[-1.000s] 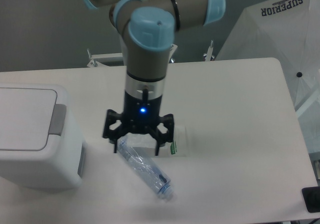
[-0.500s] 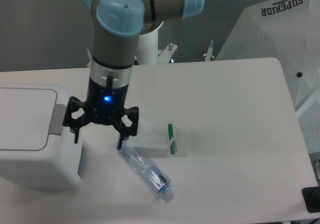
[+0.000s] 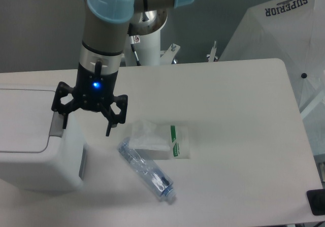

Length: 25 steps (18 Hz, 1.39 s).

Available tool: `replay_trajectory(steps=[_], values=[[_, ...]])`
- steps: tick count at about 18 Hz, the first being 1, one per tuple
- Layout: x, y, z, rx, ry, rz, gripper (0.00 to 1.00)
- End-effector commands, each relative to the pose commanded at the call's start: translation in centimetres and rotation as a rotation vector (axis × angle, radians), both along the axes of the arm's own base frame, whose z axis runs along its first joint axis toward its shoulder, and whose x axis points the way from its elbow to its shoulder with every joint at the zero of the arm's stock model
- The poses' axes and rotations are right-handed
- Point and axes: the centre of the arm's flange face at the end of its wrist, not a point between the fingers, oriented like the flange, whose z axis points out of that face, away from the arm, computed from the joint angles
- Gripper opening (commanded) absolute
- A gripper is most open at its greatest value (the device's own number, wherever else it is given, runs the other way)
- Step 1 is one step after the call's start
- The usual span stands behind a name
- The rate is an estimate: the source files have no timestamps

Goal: Open the trash can

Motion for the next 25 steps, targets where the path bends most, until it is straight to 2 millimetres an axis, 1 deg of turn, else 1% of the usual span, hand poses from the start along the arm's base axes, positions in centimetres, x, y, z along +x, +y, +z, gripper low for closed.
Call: replay_trajectory(steps=[8,17,20,22,25], values=[[-0.1,0.2,-1.0,-0.013,-0.018,0.000,1.00],[-0.2,0.4,-1.3,-0.015,-0.020,0.000,1.00],[-0.2,0.4,-0.9,-0.009,-0.019,-0.001,1.00],[-0.4,0.5,-0.3,0.003,-0.009,-0.002,1.00],[-1.2,0.4,1.0,0.026,0.024,-0.002,1.00]])
